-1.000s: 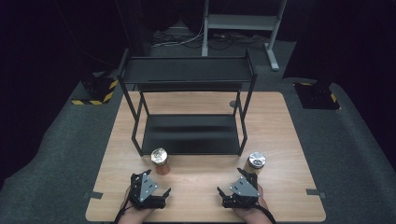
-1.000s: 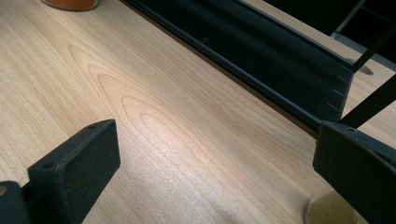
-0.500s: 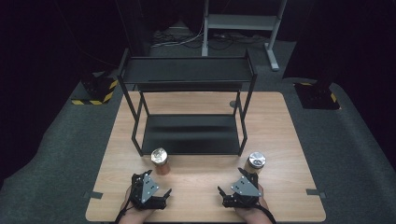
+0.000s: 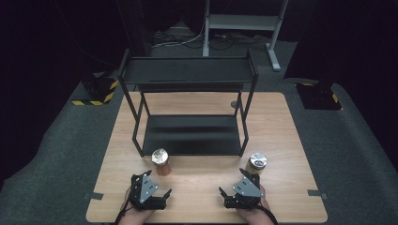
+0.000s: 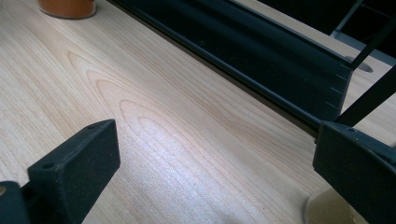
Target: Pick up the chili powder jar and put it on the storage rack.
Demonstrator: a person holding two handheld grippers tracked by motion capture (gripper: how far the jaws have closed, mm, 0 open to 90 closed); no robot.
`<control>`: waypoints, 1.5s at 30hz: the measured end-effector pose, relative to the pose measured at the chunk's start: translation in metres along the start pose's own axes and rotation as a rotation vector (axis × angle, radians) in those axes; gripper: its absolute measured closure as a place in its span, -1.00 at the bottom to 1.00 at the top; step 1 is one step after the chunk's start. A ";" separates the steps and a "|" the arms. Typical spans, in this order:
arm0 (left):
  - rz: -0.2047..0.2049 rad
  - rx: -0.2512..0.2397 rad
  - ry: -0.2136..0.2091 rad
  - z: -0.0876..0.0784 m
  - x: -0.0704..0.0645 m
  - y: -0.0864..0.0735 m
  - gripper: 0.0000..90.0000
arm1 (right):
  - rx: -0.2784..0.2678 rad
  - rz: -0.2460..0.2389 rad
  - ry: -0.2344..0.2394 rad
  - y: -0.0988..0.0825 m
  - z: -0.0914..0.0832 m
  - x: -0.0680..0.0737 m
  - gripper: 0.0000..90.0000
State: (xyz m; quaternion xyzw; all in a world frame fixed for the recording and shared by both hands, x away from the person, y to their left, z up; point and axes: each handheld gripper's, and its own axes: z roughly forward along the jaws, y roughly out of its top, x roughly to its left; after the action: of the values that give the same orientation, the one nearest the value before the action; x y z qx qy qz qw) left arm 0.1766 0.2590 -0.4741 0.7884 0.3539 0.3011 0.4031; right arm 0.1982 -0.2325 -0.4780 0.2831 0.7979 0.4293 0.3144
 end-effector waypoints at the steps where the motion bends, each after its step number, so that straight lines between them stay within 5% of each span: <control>1: -0.005 -0.003 -0.003 -0.001 0.001 0.000 -0.97 | -0.001 0.003 0.000 0.000 0.000 0.000 -1.00; 20: -0.062 -0.114 -0.009 -0.013 0.014 0.006 -0.97 | -0.002 0.002 0.006 0.000 0.000 -0.001 -1.00; 45: -0.111 -0.156 0.016 0.007 0.031 0.025 -0.98 | -0.003 0.008 0.012 -0.001 0.000 -0.003 -1.00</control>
State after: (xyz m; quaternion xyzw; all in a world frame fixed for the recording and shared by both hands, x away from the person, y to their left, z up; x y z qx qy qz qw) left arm 0.2073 0.2709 -0.4505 0.7315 0.3757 0.3112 0.4763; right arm 0.1999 -0.2351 -0.4777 0.2832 0.7980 0.4334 0.3084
